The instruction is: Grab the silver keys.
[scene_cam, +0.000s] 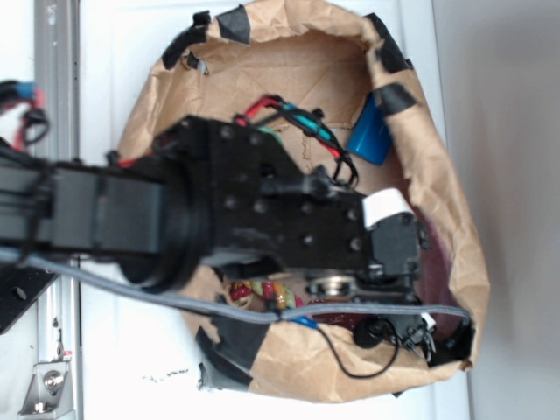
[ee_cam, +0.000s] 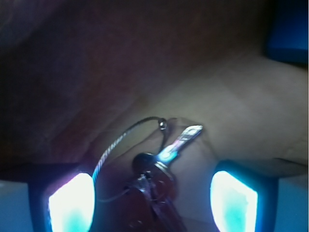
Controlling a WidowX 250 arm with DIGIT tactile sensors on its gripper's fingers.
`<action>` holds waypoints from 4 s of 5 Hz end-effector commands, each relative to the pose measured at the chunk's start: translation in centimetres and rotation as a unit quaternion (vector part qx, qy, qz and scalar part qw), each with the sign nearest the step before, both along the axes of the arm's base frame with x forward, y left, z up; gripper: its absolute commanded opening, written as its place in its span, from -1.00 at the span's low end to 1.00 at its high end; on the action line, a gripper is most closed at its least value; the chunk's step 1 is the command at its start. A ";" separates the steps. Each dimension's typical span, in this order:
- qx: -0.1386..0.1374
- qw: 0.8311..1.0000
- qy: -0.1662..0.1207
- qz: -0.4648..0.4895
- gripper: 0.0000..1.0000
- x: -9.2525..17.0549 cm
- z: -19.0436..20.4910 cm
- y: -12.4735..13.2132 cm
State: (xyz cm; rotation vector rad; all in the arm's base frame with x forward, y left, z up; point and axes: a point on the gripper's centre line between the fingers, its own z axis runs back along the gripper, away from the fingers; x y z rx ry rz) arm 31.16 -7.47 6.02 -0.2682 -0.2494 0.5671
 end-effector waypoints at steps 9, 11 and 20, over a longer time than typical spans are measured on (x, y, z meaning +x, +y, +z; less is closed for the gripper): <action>0.036 0.996 -0.082 0.007 -1.00 3.0 1.0 -0.9; 0.022 0.998 -0.060 0.006 -1.00 2.6 2.7 0.4; 0.173 0.955 -0.049 -0.236 -1.00 -3.6 14.5 5.8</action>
